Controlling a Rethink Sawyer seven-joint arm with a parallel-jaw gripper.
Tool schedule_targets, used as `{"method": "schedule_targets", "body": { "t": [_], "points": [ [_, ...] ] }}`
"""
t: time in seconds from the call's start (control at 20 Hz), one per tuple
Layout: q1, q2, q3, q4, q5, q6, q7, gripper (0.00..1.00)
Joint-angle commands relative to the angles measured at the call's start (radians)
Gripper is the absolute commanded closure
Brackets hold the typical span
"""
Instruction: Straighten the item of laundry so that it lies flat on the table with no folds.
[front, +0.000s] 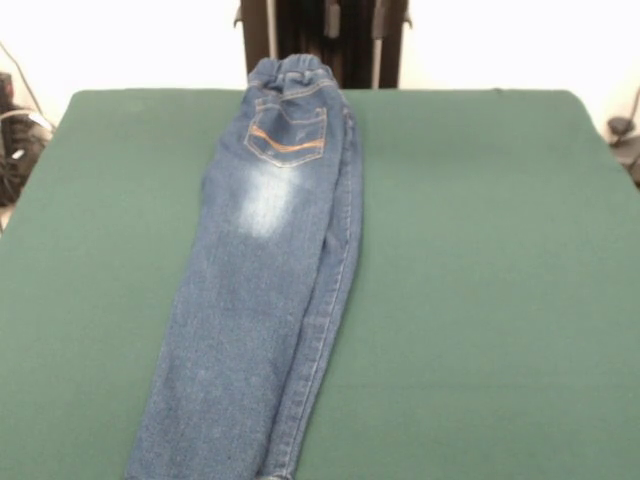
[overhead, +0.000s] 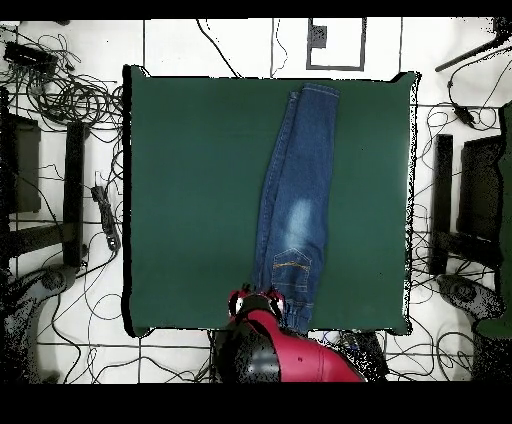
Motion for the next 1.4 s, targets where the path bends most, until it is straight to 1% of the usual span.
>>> {"method": "schedule_targets", "body": {
  "t": [0.05, 0.4, 0.9, 1.1, 1.4],
  "points": [
    [-0.024, 0.091, 0.114, -0.095, -0.042, 0.118, 0.056, 0.0],
    [-0.07, 0.135, 0.111, -0.139, -0.103, 0.096, 0.042, 0.0],
    [-0.091, 0.171, 0.125, -0.177, -0.159, 0.08, 0.056, 0.0],
    [-0.1, 0.17, 0.136, -0.18, -0.171, 0.087, 0.06, 0.0],
    [-0.131, 0.137, 0.177, -0.173, -0.166, 0.133, 0.057, 0.0]
  ]
}}
